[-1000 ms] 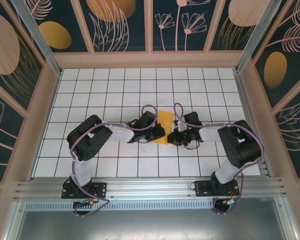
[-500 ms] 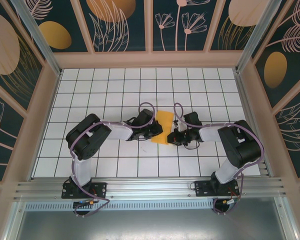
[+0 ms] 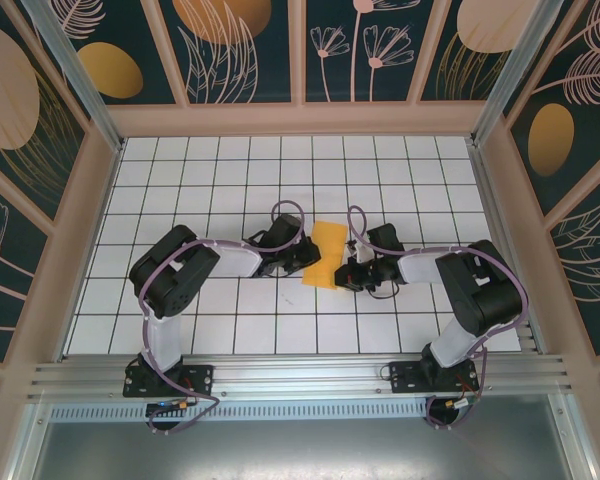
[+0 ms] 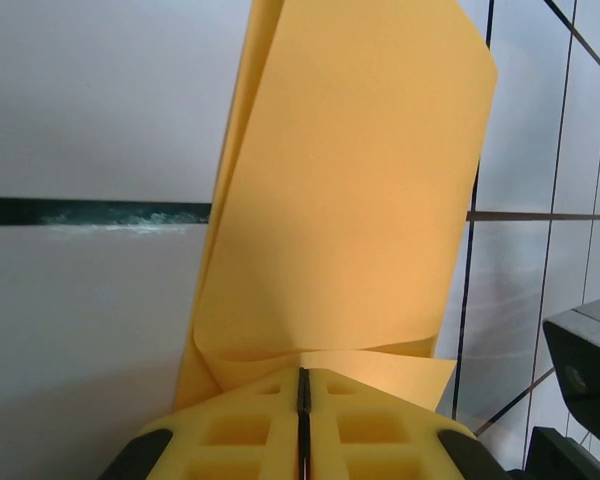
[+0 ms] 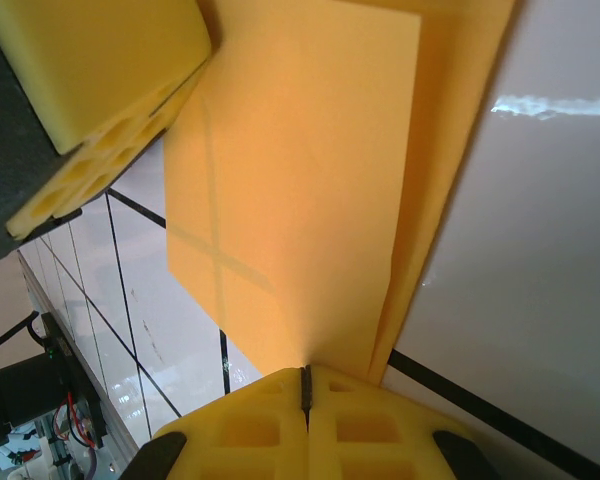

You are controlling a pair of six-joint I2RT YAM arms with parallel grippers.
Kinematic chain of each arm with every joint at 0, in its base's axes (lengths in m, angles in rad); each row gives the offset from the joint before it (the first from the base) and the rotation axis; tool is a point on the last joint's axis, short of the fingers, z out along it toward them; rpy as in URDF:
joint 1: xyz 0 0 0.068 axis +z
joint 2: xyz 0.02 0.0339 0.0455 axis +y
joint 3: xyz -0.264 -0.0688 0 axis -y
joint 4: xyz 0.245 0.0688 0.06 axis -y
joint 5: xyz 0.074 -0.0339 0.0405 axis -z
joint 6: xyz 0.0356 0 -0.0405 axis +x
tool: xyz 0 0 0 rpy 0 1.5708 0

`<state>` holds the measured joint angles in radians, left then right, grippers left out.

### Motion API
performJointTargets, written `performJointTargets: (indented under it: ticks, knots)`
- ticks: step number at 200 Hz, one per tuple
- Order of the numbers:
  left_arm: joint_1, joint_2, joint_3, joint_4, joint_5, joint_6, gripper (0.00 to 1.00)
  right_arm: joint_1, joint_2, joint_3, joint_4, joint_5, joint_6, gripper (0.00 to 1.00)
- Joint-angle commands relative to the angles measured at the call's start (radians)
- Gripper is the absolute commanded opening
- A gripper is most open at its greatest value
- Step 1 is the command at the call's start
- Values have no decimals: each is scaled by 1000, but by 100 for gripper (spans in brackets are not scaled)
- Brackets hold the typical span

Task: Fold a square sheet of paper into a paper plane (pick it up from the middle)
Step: Fold the triangle a second time at the center of the table.

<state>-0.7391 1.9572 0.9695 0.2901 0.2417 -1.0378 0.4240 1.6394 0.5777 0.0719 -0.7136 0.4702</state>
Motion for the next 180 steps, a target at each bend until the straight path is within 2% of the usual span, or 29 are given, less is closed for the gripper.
performJointTargets:
  ticks: [1,84,157,180]
  knots:
    - [50,28,35,-80,-110,49,12,6,59,-39,-72,146,-32,0]
    - [69,33,31,-67,-89,68,13,6,57,-35,-72,144,-30,0]
    - [94,-38,36,-101,-135,136,15,6,63,-27,-66,137,-28,0]
    - [95,-78,45,-105,-116,148,16,6,53,-20,-61,124,-22,0]
